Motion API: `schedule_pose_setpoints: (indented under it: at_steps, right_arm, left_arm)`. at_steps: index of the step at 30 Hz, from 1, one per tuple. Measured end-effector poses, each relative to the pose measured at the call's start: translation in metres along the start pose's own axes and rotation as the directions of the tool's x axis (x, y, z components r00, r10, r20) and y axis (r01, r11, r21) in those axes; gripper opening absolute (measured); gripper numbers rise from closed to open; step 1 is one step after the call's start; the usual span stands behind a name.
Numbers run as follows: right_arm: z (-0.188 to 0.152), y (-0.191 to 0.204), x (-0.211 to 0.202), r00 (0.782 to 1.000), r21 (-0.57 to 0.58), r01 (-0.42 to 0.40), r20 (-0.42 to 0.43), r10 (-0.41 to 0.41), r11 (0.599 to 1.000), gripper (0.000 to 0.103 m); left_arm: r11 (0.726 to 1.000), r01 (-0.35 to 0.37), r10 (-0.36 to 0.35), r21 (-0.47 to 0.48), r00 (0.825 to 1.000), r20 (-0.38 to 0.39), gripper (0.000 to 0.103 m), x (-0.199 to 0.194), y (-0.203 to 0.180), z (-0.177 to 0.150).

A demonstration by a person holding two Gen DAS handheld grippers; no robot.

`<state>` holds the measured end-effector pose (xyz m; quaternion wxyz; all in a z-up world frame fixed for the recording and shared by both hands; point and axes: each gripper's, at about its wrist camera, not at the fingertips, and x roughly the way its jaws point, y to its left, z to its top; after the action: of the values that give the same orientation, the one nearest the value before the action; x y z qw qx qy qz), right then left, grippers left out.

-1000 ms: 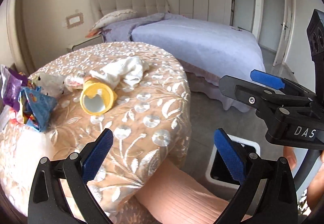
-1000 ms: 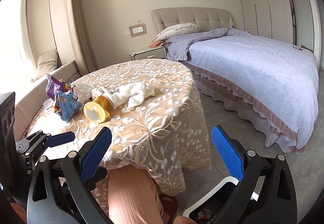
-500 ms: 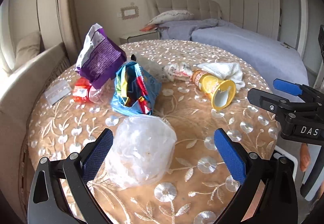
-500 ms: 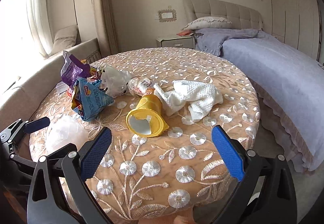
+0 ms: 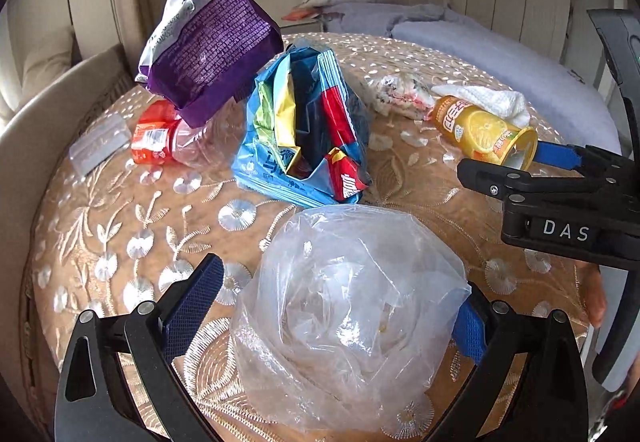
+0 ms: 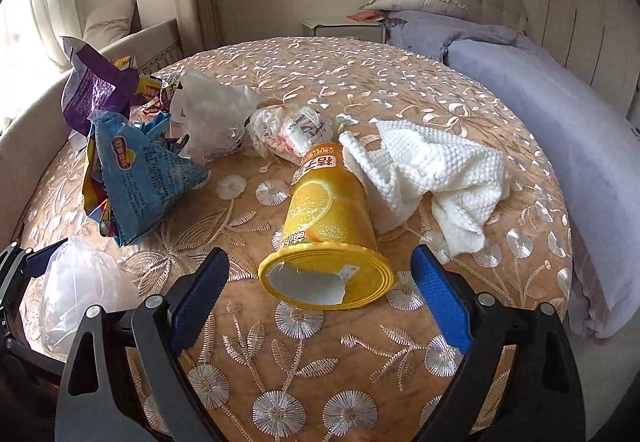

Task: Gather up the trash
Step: 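Grasp the yellow cup with the right gripper while the left grasps the clear plastic bag, then carry the yellow cup and clear bag over the white bin with both grippers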

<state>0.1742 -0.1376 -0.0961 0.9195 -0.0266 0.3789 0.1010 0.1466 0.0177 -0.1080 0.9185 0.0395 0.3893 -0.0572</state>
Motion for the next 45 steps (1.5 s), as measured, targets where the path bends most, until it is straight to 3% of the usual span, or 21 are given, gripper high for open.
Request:
schedule_pose_setpoints:
  at_steps: [1, 2, 3, 5, 6, 9, 24, 34, 45]
  right_arm:
    - [0.001, -0.001, 0.001, 1.000, 0.002, 0.002, -0.001, -0.002, 1.000, 0.078]
    - [0.001, -0.001, 0.003, 1.000, -0.002, 0.008, -0.008, -0.009, 1.000, 0.062]
    - [0.000, 0.001, 0.004, 1.000, -0.010, 0.019, -0.018, -0.019, 1.000, 0.058]
    - [-0.002, 0.000, 0.001, 1.000, -0.013, 0.028, -0.006, -0.029, 1.000, 0.057]
    - [-0.003, 0.000, -0.001, 1.000, -0.015, 0.024, 0.003, -0.024, 1.000, 0.057]
    - [-0.008, 0.001, -0.015, 0.999, -0.032, 0.023, 0.039, -0.021, 0.999, 0.057]
    - [-0.031, -0.021, -0.093, 0.983, -0.029, 0.058, 0.174, -0.052, 0.998, 0.057]
    - [-0.056, -0.048, -0.141, 0.956, -0.010, 0.152, 0.255, -0.144, 0.988, 0.057]
    - [-0.100, -0.109, -0.180, 0.930, 0.089, 0.239, 0.265, -0.255, 0.967, 0.057]
  left_arm:
    - [1.000, 0.005, -0.005, -0.005, 1.000, -0.002, 0.098, 0.000, 0.001, 0.001]
    - [1.000, 0.002, -0.002, -0.011, 1.000, -0.006, 0.098, 0.001, 0.003, 0.001]
    - [1.000, -0.001, 0.001, -0.015, 1.000, -0.008, 0.097, 0.002, 0.004, 0.002]
    - [1.000, 0.004, -0.004, -0.005, 1.000, -0.002, 0.082, 0.004, 0.003, 0.004]
    - [1.000, 0.002, -0.002, -0.001, 1.000, -0.003, 0.061, 0.005, 0.002, 0.004]
    - [1.000, 0.008, -0.008, -0.011, 1.000, 0.007, 0.054, 0.004, 0.002, 0.004]
    - [0.998, 0.029, -0.035, 0.047, 0.992, 0.119, 0.053, -0.056, -0.048, -0.006]
    - [0.976, 0.152, -0.174, 0.153, 0.975, 0.140, 0.053, -0.073, -0.114, -0.008]
    - [0.916, 0.293, -0.325, 0.274, 0.942, 0.080, 0.053, -0.068, -0.193, -0.017]
